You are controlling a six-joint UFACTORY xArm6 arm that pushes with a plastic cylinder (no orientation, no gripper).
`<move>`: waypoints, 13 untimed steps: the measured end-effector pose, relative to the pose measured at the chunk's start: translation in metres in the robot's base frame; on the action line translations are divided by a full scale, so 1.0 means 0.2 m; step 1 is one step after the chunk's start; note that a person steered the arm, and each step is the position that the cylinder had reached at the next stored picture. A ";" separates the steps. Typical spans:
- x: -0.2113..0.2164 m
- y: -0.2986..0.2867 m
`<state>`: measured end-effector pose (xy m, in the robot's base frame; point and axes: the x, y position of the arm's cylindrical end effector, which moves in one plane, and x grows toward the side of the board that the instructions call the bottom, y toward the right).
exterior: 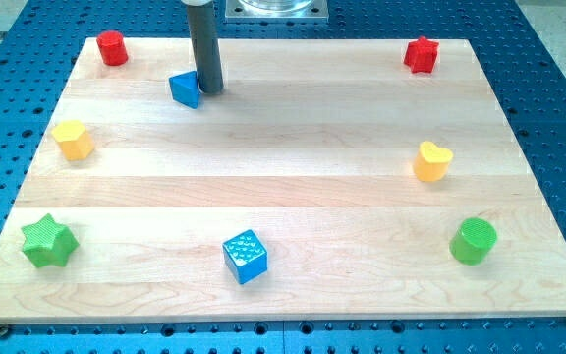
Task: Push the red circle into the blue triangle
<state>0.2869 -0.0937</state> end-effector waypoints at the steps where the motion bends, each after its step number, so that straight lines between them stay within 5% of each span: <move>1: -0.12 -0.24; 3: 0.33 0.06; 5: -0.18 -0.78; 6: -0.20 -1.05; 7: -0.45 -0.99; 8: -0.40 -0.78; 9: 0.10 -0.62; 10: 0.32 -0.34; 12: -0.15 -0.69; 13: -0.03 -0.32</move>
<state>0.2809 -0.1584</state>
